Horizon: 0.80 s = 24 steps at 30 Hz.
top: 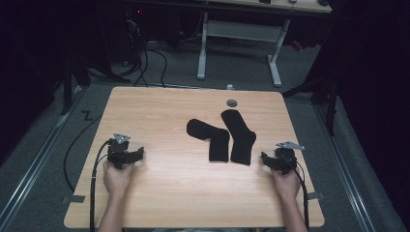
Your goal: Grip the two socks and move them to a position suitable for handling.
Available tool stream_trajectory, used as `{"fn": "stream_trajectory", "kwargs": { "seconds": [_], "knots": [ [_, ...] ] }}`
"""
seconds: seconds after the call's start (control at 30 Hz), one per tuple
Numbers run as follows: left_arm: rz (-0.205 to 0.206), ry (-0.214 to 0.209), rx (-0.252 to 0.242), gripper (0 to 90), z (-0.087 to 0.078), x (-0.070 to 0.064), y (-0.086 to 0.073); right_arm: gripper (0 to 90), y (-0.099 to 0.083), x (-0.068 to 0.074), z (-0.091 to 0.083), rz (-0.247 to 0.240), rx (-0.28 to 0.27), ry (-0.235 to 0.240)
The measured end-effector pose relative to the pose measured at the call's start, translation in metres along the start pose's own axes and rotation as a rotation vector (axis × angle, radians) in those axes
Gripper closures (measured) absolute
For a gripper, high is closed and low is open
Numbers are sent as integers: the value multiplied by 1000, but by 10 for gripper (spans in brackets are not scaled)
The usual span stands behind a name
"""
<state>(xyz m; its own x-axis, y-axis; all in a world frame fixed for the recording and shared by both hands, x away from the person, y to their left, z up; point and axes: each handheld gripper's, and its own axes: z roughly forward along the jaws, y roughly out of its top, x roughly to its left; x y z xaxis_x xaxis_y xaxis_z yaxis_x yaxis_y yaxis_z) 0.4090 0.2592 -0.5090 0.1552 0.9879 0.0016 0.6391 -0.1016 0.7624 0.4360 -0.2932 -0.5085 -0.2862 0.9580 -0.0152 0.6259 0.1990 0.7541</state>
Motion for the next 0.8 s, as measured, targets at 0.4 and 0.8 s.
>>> {"fn": "stream_trajectory", "kwargs": {
  "seconds": [0.4,0.8],
  "knots": [
    [1,-5,-5,256,0,0,0,326,0,0,0,0,0,0],
    [-1,-3,-5,261,0,0,0,326,0,0,0,-2,-1,0]
  ]
}}
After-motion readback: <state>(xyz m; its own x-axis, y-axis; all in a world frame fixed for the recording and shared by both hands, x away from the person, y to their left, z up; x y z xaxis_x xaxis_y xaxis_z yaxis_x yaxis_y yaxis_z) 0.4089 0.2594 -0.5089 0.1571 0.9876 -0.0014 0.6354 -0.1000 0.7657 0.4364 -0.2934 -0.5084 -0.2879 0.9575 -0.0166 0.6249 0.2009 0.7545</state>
